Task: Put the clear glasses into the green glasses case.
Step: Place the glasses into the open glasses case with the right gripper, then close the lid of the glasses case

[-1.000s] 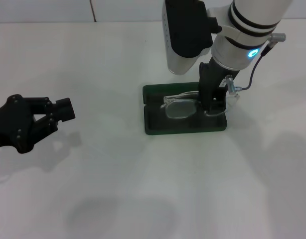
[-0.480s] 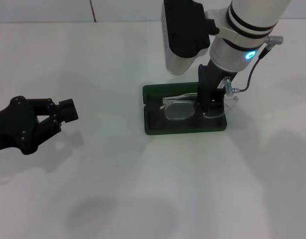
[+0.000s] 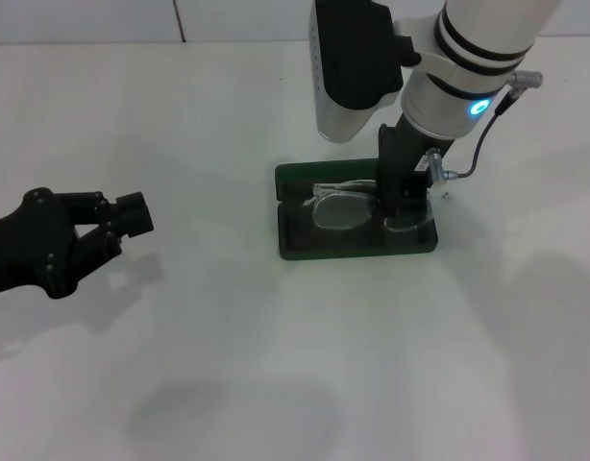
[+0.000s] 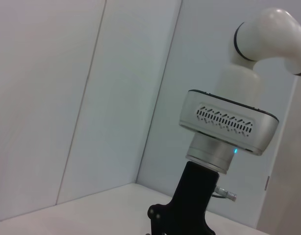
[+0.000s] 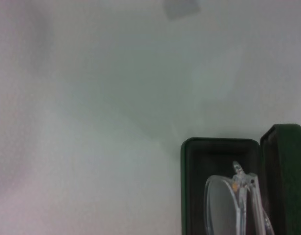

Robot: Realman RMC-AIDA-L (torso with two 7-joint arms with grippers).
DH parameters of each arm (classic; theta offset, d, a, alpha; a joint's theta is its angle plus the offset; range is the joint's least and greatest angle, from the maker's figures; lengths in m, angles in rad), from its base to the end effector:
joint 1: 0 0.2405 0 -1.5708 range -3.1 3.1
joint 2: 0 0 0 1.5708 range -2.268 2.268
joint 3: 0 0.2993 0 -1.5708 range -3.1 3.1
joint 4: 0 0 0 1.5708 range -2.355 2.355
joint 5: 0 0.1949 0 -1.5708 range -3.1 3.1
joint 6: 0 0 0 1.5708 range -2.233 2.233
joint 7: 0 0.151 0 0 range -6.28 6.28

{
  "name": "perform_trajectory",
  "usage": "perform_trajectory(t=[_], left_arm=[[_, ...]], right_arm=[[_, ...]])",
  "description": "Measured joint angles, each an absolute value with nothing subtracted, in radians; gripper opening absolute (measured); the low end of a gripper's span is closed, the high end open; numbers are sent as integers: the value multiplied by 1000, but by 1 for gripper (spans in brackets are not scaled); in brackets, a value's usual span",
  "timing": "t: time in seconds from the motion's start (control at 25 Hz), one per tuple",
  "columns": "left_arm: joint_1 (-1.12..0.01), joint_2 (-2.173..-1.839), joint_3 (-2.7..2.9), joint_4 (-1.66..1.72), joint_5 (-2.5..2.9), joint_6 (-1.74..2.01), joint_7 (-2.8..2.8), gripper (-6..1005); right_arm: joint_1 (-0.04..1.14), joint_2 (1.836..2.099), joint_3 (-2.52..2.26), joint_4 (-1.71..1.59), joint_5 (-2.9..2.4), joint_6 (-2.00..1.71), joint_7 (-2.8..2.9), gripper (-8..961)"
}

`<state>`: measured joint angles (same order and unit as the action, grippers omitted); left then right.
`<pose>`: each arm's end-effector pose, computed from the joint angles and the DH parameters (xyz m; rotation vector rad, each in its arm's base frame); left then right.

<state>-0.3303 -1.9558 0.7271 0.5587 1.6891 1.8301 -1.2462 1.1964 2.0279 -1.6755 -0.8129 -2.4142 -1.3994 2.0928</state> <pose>-0.3206 0.2723 0.0329 -2.6056 -0.5654 -1.0650 0.0892 0.4268 -0.0903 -2.9170 -0.2243 -0.8616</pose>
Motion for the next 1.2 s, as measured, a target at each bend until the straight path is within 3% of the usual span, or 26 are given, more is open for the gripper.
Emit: perform_trajectory(t=[0.88, 1.2], left_arm=[[-325, -1956, 727, 537, 1690, 1825, -1224, 138], [-322, -1956, 711, 539, 1683, 1826, -1231, 138]], right_arm=[[1188, 2028, -1677, -825, -2405, -1402, 2104, 87], [1069, 2028, -1700, -1040, -2407, -1431, 2143, 90]])
